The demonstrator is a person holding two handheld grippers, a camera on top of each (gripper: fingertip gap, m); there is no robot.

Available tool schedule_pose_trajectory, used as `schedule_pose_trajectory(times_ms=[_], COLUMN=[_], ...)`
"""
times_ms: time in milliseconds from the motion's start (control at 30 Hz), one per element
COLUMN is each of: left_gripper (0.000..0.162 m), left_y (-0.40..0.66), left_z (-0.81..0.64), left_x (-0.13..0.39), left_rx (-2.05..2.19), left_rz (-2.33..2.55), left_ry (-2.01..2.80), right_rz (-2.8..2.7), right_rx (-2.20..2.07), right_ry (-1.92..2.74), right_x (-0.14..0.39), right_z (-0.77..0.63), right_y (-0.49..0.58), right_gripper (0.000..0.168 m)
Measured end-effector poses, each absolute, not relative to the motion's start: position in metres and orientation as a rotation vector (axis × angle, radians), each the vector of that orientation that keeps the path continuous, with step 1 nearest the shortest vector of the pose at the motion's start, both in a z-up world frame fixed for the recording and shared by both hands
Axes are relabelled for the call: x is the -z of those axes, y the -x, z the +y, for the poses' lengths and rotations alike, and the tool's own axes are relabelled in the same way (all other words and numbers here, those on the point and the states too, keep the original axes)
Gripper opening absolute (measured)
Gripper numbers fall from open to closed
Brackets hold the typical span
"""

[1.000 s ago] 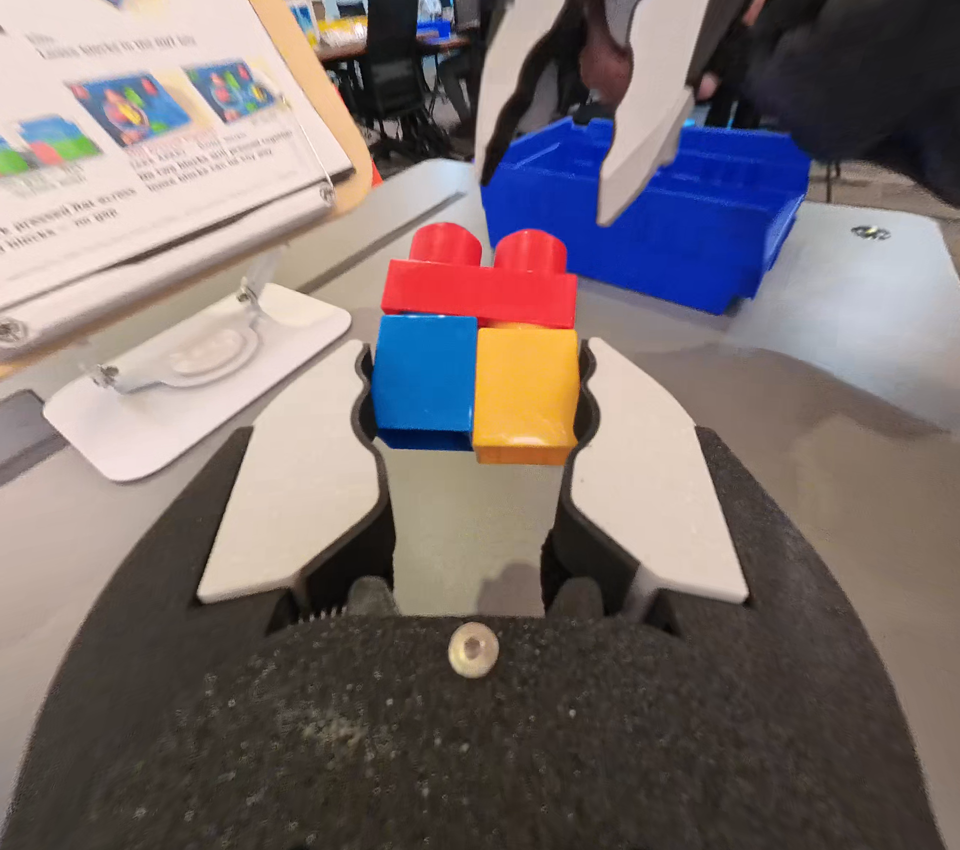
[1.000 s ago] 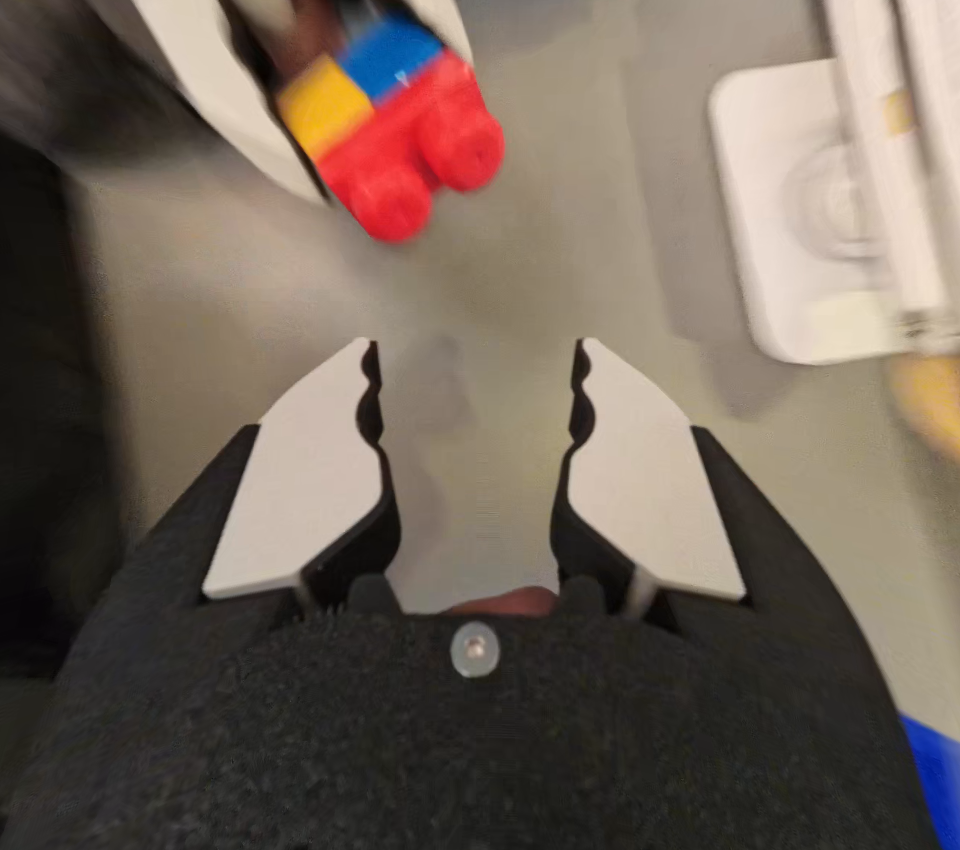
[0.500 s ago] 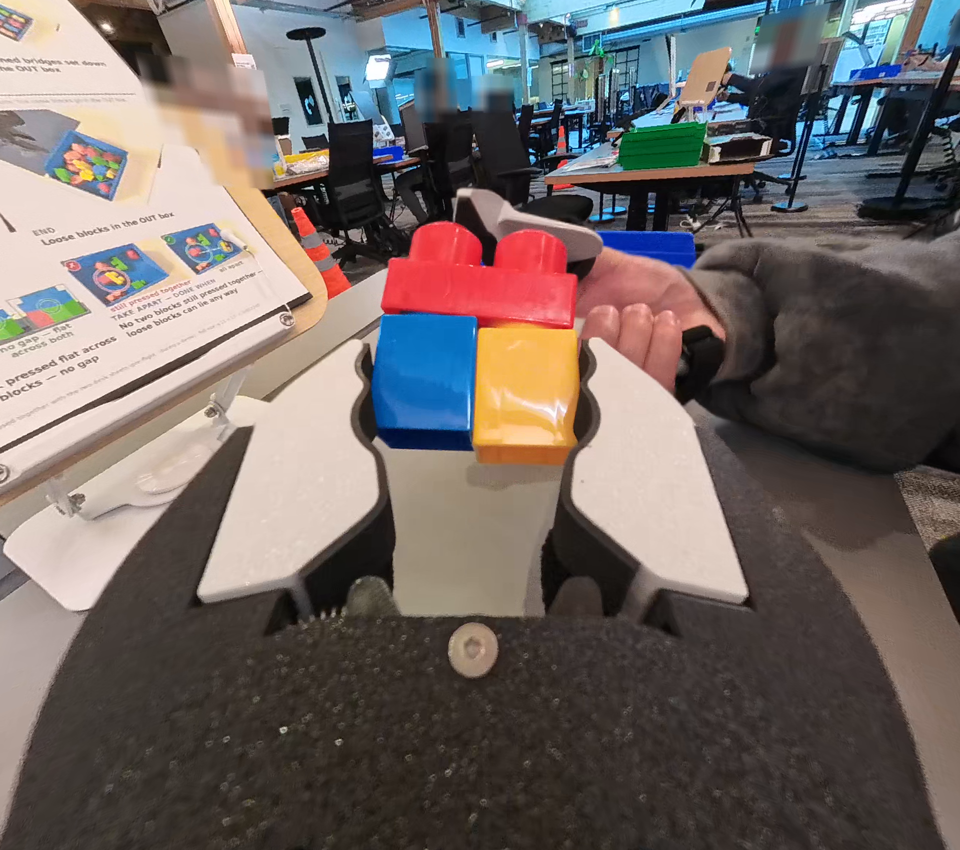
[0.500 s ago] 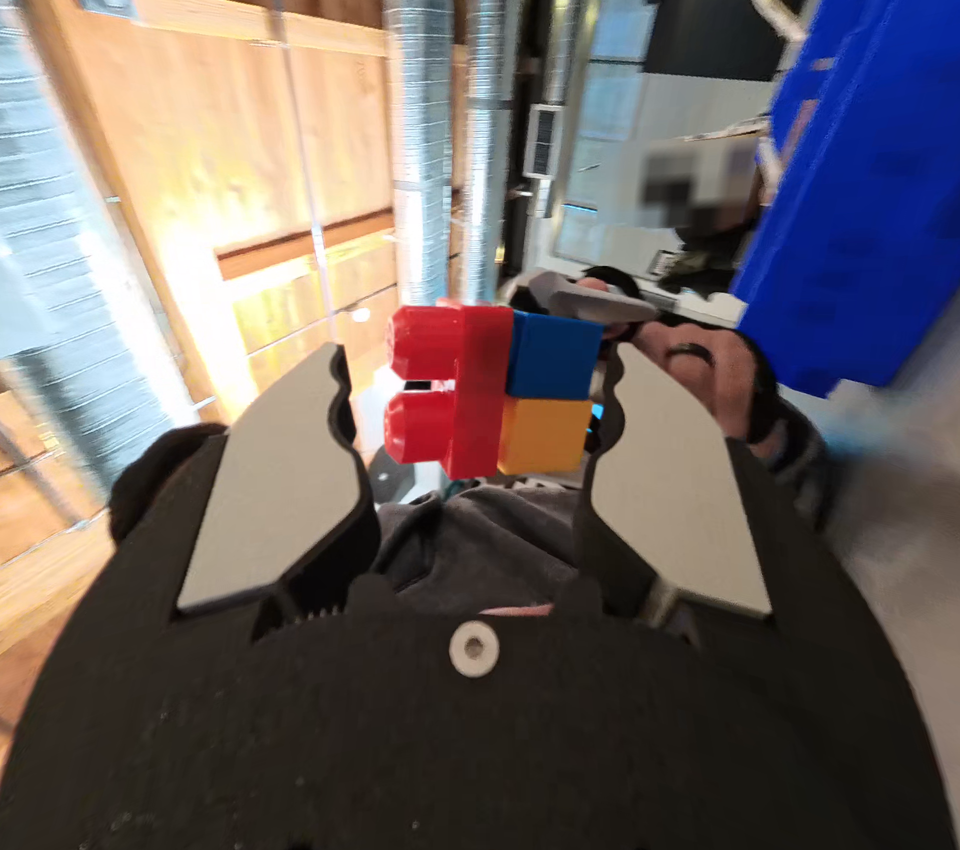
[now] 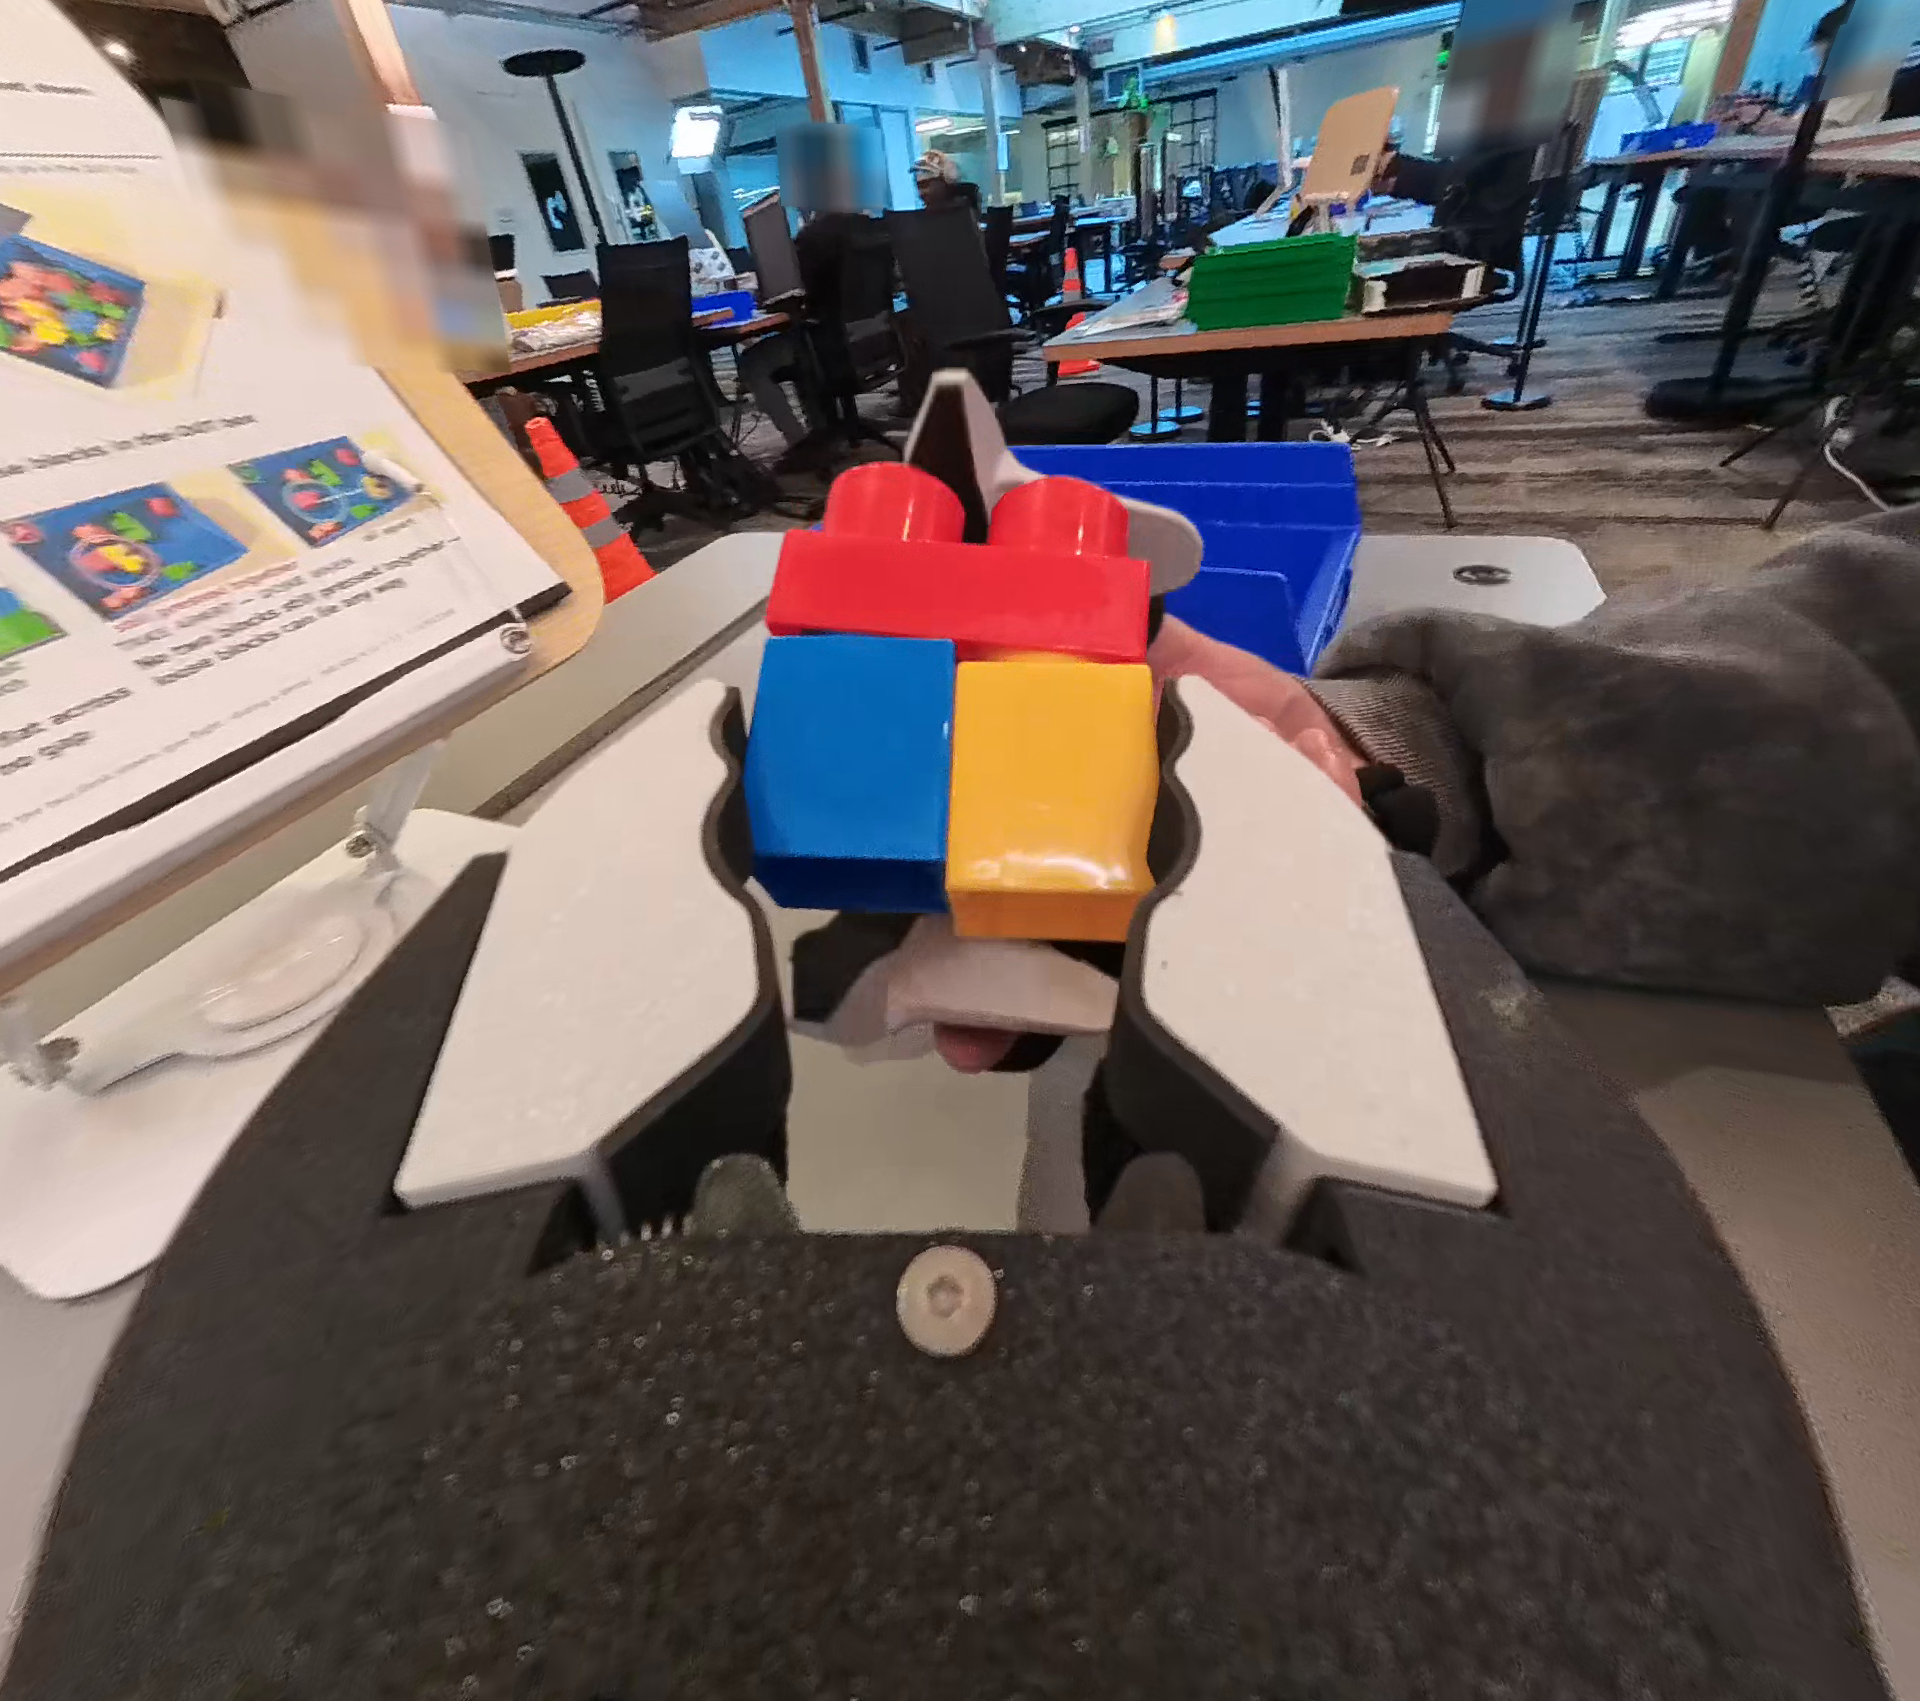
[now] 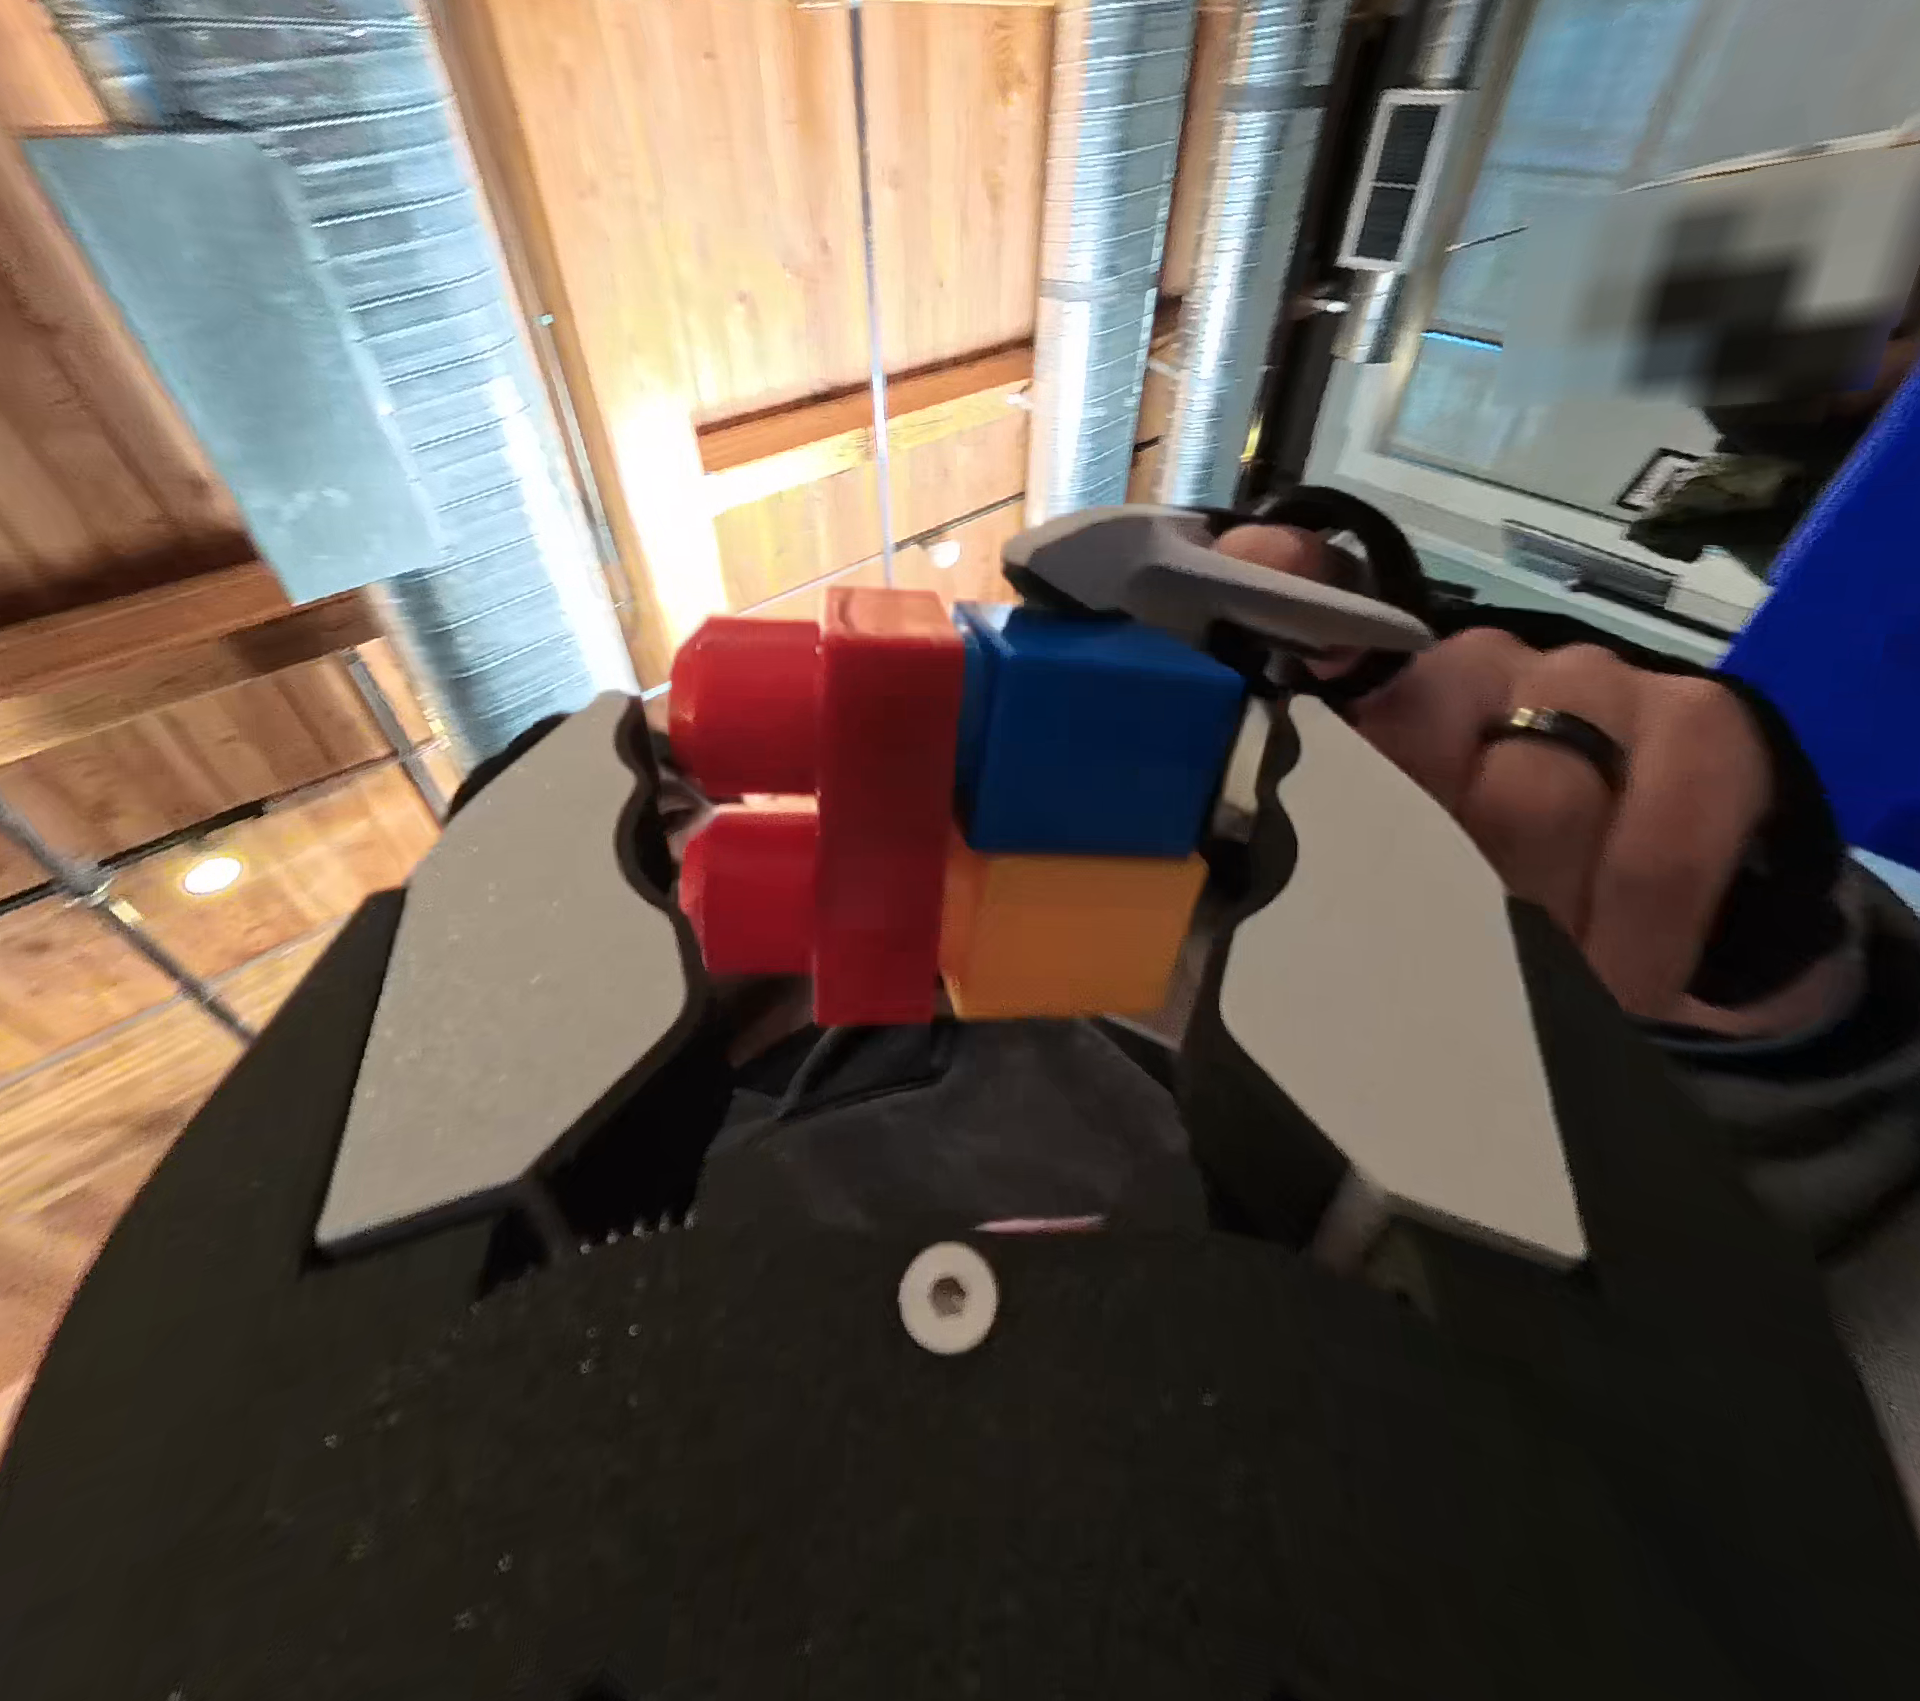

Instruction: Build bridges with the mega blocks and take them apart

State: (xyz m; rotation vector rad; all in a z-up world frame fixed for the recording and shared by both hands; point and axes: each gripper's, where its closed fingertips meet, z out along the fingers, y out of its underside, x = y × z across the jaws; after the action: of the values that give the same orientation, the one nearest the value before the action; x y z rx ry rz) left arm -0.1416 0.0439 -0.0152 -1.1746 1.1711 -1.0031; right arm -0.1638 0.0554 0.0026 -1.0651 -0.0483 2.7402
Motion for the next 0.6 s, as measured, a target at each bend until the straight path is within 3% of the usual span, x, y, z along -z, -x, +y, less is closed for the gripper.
schedule_pose_trajectory(times_ms=[600], left_gripper=[0.074], left_y=[0.119], left_z=[0.052], left_x=[0.070], left_rx=[0.868], left_rz=[1.385], left_ry=[1.274], right_rz=[-0.079], right_rx=[-2.467], right_ry=[1.291], right_x=[0.033], right_z=[0.067], right_y=[0.153], right_gripper=[0.101])
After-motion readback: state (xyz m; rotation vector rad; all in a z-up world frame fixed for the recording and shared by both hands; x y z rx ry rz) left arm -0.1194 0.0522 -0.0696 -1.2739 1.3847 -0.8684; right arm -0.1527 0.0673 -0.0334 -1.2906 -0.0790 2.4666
